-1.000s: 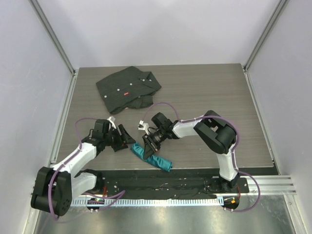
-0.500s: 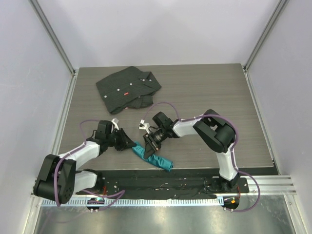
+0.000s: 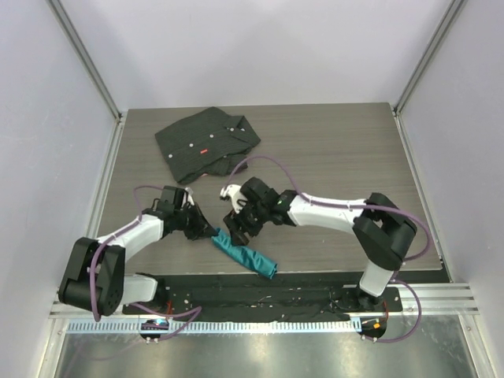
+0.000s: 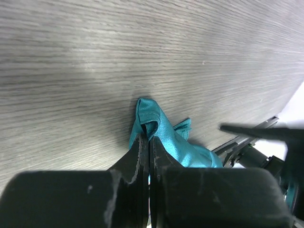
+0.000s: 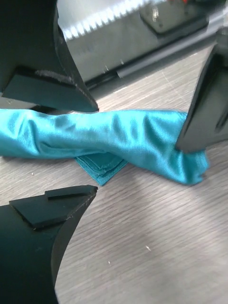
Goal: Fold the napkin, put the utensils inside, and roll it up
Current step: Roll the napkin with the utensil
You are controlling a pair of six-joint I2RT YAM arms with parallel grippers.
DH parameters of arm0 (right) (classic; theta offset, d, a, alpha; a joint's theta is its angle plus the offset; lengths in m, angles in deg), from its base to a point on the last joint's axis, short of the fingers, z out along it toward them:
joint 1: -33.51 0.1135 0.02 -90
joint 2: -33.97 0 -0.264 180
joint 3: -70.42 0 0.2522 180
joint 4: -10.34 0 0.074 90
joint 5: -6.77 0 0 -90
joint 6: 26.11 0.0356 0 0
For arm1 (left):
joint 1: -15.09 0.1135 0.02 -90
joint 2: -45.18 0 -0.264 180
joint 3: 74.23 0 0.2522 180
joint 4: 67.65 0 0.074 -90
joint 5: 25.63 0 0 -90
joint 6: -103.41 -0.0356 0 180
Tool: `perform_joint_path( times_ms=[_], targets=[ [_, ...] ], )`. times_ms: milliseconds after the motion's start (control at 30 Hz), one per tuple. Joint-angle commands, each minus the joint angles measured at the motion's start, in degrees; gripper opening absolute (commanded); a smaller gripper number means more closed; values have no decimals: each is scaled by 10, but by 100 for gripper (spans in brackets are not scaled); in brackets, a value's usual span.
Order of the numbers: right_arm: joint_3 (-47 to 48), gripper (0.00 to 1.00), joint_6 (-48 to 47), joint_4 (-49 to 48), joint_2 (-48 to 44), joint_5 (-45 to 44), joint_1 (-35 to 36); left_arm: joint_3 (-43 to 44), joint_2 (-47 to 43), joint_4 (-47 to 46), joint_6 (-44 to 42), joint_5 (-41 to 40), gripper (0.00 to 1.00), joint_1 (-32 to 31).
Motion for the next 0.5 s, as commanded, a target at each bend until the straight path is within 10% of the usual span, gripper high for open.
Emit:
perform_joint_path(
  times_ms=[0, 467],
  targets=[
    [10, 71, -56, 3, -56, -303, 113, 45, 28, 73, -31, -5, 0, 0],
    [6, 56, -94, -53, 3, -442, 223, 82, 82, 89, -47, 18, 0, 5]
  ],
)
